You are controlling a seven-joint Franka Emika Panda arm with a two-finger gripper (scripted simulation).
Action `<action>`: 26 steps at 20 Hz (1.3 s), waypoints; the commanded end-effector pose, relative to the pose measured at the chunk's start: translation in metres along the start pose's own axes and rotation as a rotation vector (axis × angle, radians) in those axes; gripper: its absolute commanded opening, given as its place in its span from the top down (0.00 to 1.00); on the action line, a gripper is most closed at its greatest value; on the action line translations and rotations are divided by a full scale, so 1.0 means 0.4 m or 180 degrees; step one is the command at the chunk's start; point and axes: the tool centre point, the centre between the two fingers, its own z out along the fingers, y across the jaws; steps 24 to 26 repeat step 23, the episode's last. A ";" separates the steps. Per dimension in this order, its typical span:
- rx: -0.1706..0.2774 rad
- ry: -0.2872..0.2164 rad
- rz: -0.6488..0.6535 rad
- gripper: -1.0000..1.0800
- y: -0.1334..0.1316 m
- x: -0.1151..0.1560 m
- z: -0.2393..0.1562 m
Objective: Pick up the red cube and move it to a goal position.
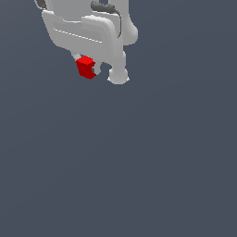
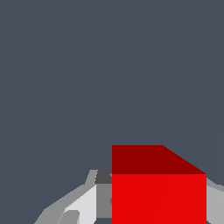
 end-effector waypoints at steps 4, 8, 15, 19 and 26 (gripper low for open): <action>0.0000 -0.0002 -0.0003 1.00 0.005 0.017 -0.094; 0.0000 -0.0002 -0.0005 1.00 0.006 0.027 -0.140; 0.0000 -0.0002 -0.0005 1.00 0.008 0.038 -0.187; 0.0000 -0.0002 -0.0005 1.00 0.008 0.041 -0.198; 0.0000 -0.0002 -0.0005 1.00 0.007 0.042 -0.200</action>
